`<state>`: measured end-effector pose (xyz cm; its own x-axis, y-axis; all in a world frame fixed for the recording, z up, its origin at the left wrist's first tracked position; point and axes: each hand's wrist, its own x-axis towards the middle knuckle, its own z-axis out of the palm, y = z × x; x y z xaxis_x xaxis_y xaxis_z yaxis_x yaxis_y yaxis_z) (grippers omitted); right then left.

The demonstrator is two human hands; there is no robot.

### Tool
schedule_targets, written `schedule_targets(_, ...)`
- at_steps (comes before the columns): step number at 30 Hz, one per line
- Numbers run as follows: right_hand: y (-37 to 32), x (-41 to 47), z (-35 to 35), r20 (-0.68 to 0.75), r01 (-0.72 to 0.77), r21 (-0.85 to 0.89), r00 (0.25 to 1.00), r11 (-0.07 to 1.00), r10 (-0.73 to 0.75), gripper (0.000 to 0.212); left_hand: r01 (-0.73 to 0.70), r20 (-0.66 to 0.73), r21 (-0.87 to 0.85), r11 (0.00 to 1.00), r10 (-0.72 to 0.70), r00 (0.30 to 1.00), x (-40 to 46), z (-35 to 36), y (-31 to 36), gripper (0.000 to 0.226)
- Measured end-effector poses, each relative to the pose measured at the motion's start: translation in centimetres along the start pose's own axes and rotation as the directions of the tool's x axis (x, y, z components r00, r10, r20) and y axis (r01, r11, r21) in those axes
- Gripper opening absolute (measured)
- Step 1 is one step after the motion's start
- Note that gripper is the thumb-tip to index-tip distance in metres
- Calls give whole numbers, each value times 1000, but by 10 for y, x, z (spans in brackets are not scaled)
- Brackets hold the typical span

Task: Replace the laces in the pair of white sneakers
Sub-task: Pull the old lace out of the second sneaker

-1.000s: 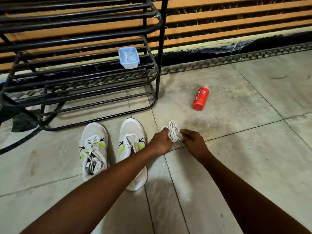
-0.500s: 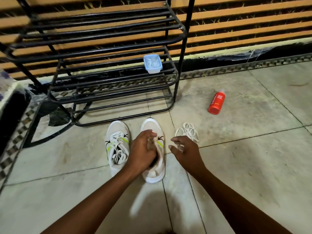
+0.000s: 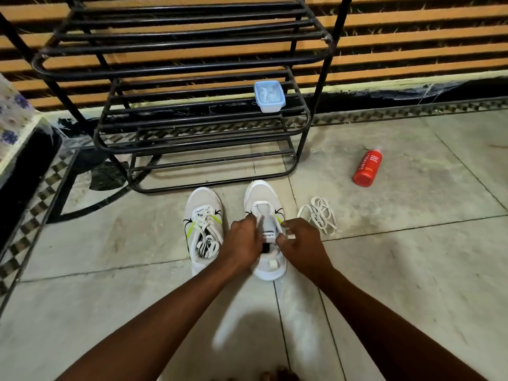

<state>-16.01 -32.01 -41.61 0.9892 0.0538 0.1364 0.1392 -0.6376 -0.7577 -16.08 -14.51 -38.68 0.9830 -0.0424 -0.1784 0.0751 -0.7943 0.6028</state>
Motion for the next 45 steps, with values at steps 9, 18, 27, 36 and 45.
schedule_targets(9, -6, 3, -13, -9, 73, -6, 997, 997, -73, 29, -174, -112, -47, 984, 168, 979, -3, -22, -15, 22)
schedule_targets(18, -70, -9, 7, -36, 301, 38, 953, 953, -300, 24, -49, -426, -65, 997, 17, 905, -59, -62, -75, 39)
schedule_targets(27, -99, -15, 63, 174, 300, 26, 938, 954, -299, 38, 72, -244, -235, 969, -131, 961, -69, -62, -106, 35)
schedule_targets(36, -96, -5, 95, 125, 206, 52, 970, 977, -211, 39, 143, -245, -335, 931, -233, 941, -69, -59, -116, 39)
schedule_targets(45, -88, -24, 104, 1, 207, 71, 978, 976, -208, 38, 28, -269, -299, 954, -112, 957, -72, -61, -95, 49)
